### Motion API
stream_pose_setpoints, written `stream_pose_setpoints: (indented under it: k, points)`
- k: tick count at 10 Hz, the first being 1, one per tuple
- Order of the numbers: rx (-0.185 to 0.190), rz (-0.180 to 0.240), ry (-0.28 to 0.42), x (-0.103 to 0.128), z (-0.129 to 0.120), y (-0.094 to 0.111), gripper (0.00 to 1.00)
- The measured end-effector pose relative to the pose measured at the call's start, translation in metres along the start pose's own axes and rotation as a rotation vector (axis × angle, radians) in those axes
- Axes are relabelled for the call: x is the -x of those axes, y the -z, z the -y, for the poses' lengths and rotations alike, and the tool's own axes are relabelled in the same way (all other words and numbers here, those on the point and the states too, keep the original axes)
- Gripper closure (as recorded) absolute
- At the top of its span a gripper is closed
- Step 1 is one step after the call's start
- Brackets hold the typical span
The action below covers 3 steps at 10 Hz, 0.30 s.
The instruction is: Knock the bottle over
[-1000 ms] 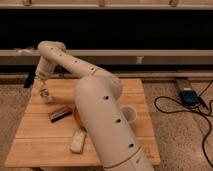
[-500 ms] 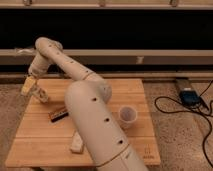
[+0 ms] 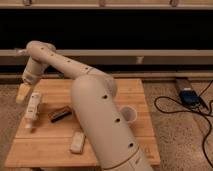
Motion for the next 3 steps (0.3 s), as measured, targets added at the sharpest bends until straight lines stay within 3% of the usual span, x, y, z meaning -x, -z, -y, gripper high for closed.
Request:
stream_pose_setpoints:
  k: [3]
  points:
    - [-0.002, 0.003, 0.006, 0.0, 0.0103, -0.0033, 0.2]
